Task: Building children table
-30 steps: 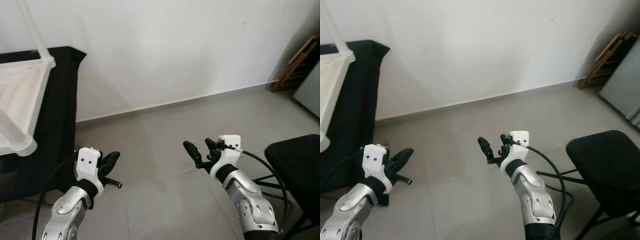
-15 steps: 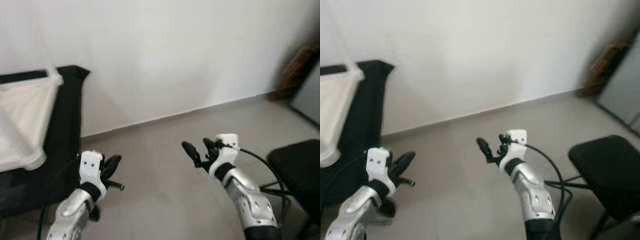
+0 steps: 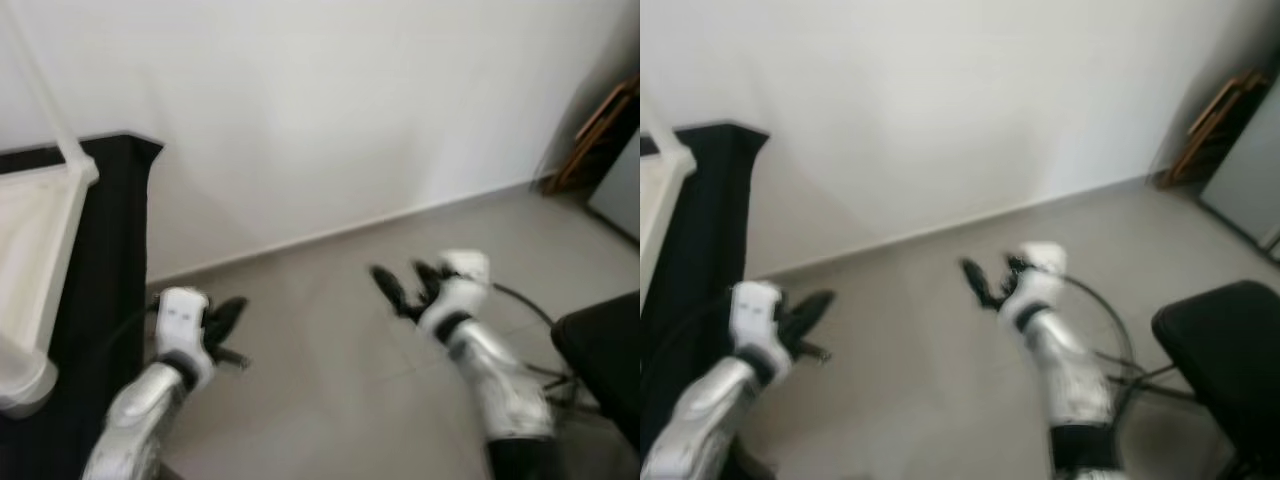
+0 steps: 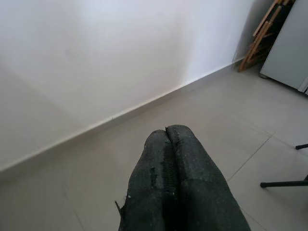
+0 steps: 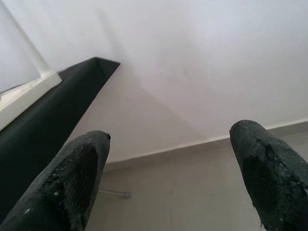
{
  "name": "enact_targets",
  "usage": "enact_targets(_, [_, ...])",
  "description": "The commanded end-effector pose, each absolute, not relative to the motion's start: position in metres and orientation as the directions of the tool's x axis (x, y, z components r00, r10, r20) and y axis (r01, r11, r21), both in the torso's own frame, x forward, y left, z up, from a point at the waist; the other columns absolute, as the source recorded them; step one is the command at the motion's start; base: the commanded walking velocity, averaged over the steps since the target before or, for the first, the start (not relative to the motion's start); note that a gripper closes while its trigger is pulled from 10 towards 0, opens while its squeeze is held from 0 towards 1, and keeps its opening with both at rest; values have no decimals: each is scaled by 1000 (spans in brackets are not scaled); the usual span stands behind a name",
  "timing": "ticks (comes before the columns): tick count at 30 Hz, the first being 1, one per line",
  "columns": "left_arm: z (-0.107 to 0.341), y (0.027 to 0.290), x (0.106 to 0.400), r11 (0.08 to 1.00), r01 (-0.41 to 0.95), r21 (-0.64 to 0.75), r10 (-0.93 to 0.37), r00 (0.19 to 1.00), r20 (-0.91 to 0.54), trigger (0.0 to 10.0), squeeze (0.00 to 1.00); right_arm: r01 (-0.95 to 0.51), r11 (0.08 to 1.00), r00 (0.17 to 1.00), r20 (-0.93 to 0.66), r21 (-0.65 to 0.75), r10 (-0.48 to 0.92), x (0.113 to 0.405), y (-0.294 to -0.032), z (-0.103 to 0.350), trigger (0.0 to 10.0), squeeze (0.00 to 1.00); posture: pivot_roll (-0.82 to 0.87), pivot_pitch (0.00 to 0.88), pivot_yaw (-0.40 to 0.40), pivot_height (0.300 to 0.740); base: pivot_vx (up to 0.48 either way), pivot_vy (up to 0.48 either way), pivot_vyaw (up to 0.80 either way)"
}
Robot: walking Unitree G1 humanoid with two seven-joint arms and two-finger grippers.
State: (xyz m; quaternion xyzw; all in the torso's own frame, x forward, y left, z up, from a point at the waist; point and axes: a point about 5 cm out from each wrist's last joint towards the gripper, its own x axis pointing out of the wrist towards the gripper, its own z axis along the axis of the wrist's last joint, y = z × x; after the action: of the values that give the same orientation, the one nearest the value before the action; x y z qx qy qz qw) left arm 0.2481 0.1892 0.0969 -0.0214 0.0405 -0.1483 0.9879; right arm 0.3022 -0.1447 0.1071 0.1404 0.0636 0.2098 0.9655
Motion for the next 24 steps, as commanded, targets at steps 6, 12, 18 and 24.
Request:
enact_targets(6, [99,183,249,948,313,-59,-317,946,-66,10000,0,-346,889,919,-84,301,386,300,-160,104,10000,0,-70,50,-4,740,401,0,0])
enact_targets(12, [99,182,250,948,313,-64,-317,946,-63,10000,0,-352,885,916,-82,305,392,301,-161,104,10000,0,-75,53,-4,740,402,0,0])
enact_targets(18, [99,181,250,947,314,-68,-318,946,-61,10000,0,-356,884,914,-84,304,397,301,-162,104,10000,0,-77,55,-7,740,399,0,0])
enact_targets(24, [99,180,250,947,313,-73,-317,947,-57,10000,0,-362,881,911,-86,303,404,300,-162,104,10000,0,-77,58,-10,740,401,0,0])
